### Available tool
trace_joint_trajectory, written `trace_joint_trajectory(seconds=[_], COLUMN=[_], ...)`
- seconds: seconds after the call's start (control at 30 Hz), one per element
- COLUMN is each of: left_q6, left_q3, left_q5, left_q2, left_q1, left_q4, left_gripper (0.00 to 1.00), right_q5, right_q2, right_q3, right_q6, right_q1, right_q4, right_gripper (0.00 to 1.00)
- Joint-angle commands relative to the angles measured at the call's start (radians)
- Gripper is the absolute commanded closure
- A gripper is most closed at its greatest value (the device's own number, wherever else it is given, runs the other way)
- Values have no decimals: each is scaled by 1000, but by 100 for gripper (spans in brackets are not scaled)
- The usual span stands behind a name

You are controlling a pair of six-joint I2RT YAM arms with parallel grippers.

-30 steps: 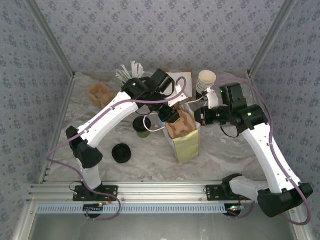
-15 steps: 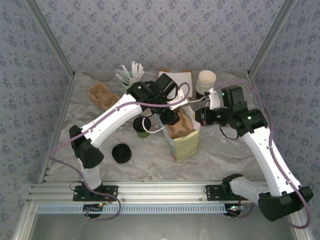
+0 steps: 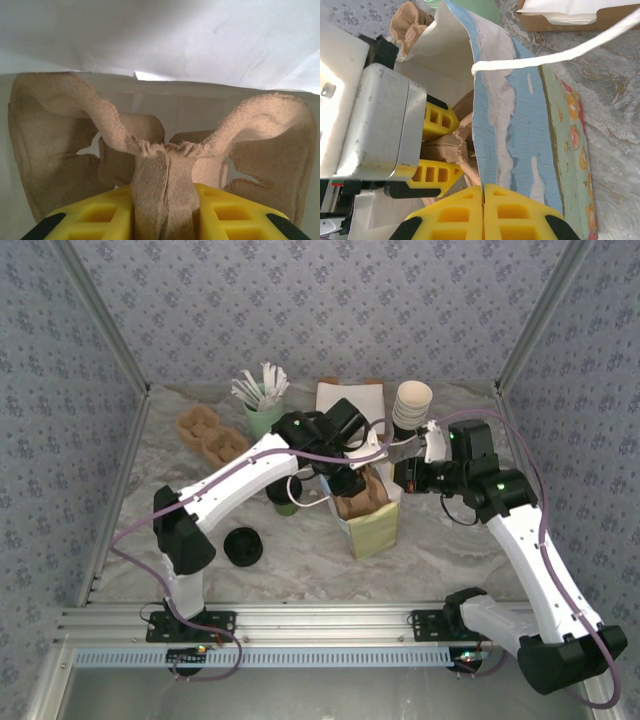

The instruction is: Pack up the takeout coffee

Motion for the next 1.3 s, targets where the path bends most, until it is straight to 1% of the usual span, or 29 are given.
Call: trace_joint_trajectory(seconds=[0.0, 0.2, 0.53, 0.73, 0.87, 1.27], left_q6=[31, 54, 108, 143, 162, 213], left_q3=[-29, -82, -91, -29, 20, 74], left_q5=[-20, -32, -55, -82, -108, -108], left_q2=[12, -5, 19, 85, 133, 200], left_q1=[-6, -7, -22, -40, -50, -57], left_q4=[20, 48, 48, -13, -60, -122], left_gripper=[68, 68, 68, 68, 68, 68], right_q5=[-1, 43, 42, -1, -1, 14], right_q2=[-16, -38, -38, -29, -29, -30], right_q3=[-25, -39, -37, -36, -34, -26], right_q6=[36, 60, 55, 42, 31, 6], right_q1=[-15, -32, -35, -35, -35, -36], right_q4=[18, 17, 16, 24, 18, 0], right_gripper=[95, 95, 95, 95, 95, 95])
